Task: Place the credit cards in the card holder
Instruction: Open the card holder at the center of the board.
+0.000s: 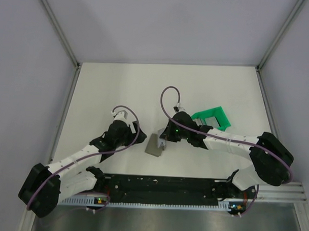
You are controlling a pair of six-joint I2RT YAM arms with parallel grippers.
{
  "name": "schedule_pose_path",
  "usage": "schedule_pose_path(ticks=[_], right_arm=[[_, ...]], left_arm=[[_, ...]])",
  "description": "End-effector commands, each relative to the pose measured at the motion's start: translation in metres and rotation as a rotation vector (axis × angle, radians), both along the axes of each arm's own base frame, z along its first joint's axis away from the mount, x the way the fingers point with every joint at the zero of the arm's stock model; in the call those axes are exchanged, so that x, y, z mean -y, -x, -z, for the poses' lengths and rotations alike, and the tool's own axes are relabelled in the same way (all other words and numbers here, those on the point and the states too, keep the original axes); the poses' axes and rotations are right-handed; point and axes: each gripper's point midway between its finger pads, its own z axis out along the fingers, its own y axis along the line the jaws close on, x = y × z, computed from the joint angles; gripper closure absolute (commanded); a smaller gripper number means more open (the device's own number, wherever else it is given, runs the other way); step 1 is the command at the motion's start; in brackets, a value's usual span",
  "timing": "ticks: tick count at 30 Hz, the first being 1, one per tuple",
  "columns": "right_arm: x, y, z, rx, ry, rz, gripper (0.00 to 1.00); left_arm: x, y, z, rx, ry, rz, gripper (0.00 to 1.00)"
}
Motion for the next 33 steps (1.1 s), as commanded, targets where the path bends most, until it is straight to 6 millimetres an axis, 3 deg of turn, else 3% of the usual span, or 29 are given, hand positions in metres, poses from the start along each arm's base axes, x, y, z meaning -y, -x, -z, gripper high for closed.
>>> schedule_pose_path(ticks=[1, 4, 8, 10, 18, 27, 33], right_arm=[[-0.012, 0.001, -0.002, -0.002, -0.039, 0.007, 1.0], [-0.01, 0.002, 0.007, -0.02, -0.016, 0.005, 1.0], [-0.005, 0.005, 0.016, -0.026, 0.006, 0.002, 1.0], [-0.002, 0.008, 0.019, -0.03, 0.013, -0.001, 1.0], [0.021, 0.013, 0.033, -0.026, 0.076, 0.039, 1.0], [0.04, 0.017, 0.043, -0.034, 0.08, 0.091, 1.0], [0.029, 0.014, 0.044, -0.045, -0.021, 0.075, 1.0]], left_arm=[[0.003, -0.002, -0.001, 0.022, 0.004, 0.025, 0.14], [0.006, 0.0, 0.0, 0.016, 0.003, 0.048, 0.35], [0.015, -0.002, -0.005, 0.035, 0.029, 0.091, 0.82], [0.019, -0.002, -0.006, 0.035, 0.031, 0.117, 0.99], [0.039, 0.005, -0.001, 0.025, 0.08, 0.229, 1.0], [0.042, 0.009, 0.004, 0.011, 0.071, 0.278, 1.0], [0.042, 0.013, 0.013, -0.019, 0.068, 0.279, 1.0]])
